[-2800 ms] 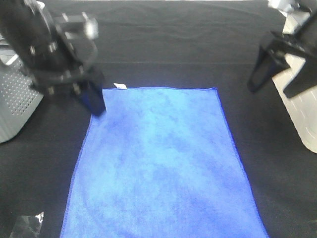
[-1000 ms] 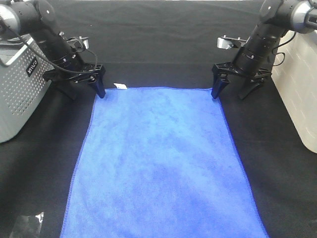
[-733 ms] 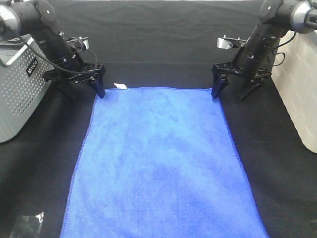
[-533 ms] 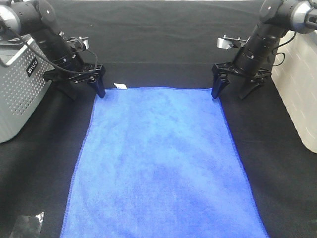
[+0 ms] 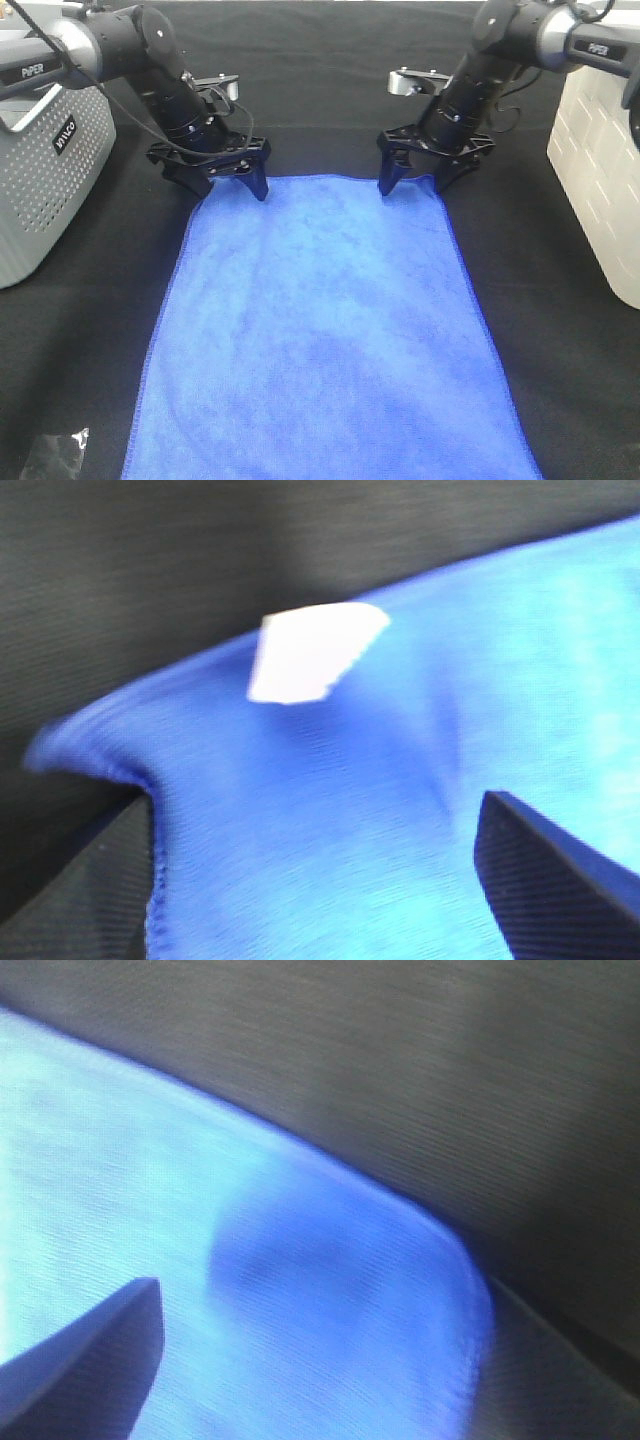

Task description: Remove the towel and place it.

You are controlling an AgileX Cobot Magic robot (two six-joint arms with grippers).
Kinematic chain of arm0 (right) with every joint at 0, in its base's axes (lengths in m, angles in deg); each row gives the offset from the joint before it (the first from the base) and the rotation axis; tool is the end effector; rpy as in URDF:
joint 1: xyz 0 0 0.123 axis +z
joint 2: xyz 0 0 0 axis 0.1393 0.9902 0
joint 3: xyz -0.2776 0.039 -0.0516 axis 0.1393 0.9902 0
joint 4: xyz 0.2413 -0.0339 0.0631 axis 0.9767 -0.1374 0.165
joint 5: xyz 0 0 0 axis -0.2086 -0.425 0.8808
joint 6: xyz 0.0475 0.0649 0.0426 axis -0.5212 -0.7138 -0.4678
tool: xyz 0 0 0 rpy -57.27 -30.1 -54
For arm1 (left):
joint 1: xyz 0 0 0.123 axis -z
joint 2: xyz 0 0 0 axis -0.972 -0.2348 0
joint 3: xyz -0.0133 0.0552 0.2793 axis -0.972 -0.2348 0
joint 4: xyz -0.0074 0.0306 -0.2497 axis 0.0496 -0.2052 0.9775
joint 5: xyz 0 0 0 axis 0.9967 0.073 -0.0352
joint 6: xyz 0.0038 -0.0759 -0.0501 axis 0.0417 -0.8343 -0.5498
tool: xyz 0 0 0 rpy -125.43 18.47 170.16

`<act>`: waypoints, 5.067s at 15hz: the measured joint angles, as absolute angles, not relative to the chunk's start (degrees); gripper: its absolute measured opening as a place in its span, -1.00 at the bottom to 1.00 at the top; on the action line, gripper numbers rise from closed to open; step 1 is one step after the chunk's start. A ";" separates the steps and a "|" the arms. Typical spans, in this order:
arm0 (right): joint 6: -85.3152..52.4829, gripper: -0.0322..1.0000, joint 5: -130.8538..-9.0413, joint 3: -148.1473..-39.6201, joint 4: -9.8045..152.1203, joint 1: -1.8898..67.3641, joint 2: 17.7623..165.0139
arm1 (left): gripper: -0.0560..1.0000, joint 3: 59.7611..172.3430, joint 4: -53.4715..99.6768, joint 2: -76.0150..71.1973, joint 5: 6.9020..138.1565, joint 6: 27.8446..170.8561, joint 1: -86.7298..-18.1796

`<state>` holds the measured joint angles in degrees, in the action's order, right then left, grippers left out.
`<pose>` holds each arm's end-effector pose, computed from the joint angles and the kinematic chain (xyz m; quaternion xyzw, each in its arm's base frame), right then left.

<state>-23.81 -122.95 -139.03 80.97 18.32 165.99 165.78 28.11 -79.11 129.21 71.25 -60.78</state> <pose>0.5099 0.1176 0.1008 -0.1618 0.9725 0.1379 0.0956 0.5074 -0.1681 0.1012 0.1231 0.9739 -0.1581 0.1066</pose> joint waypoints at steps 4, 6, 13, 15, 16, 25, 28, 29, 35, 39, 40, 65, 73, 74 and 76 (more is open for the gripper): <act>-23.75 0.49 -122.78 -139.03 80.51 18.55 165.99 | 0.47 165.78 28.51 -79.17 128.98 70.91 -60.72; -23.75 0.23 -122.78 -139.03 80.62 18.55 166.16 | 0.30 165.78 28.80 -79.34 128.92 70.79 -60.72; -23.75 -0.94 -123.06 -139.03 80.62 18.55 166.79 | -0.86 165.78 29.20 -79.85 128.81 73.08 -60.60; -23.75 -0.94 -123.06 -139.03 80.22 18.55 166.79 | -0.86 165.78 28.74 -79.85 128.81 73.20 -60.49; -23.75 -0.94 -122.95 -139.03 79.48 18.61 166.68 | -0.86 165.78 27.71 -79.80 128.69 73.20 -60.26; -23.75 -0.94 -118.02 -147.97 69.45 19.07 164.15 | -0.86 178.79 18.60 -80.89 128.58 72.34 -59.86; -23.75 -0.94 -115.73 -150.09 68.08 19.07 164.15 | -0.86 180.11 17.63 -80.89 124.51 72.40 -59.86; -23.81 -0.94 -112.75 -150.83 67.16 19.07 164.15 | -0.86 180.28 17.11 -80.89 119.47 73.54 -59.86; -23.75 -0.94 -105.13 -150.83 66.70 19.07 164.15 | -0.86 180.28 13.90 -80.89 110.13 75.38 -59.86; -23.75 -0.94 -99.23 -150.83 66.01 19.07 164.15 | -0.86 180.39 11.44 -81.69 105.03 75.55 -59.86; -23.75 -0.94 -98.20 -150.83 65.73 19.07 164.15 | -0.86 180.39 11.04 -82.26 103.71 75.55 -59.86; -25.87 0.31 -91.15 -150.83 65.61 19.01 172.86 | 0.39 180.39 7.83 -91.54 86.35 71.94 -60.60; -30.74 0.41 -105.59 -150.83 64.64 19.01 165.30 | 0.48 180.39 3.70 -84.15 106.86 64.20 -61.52; -31.77 0.46 -109.54 -150.83 64.58 19.01 163.24 | 0.49 180.39 5.42 -81.74 112.53 64.20 -61.52; -33.15 0.58 -119.22 -150.83 64.58 19.01 158.83 | 0.55 180.39 8.57 -76.82 124.62 64.20 -61.52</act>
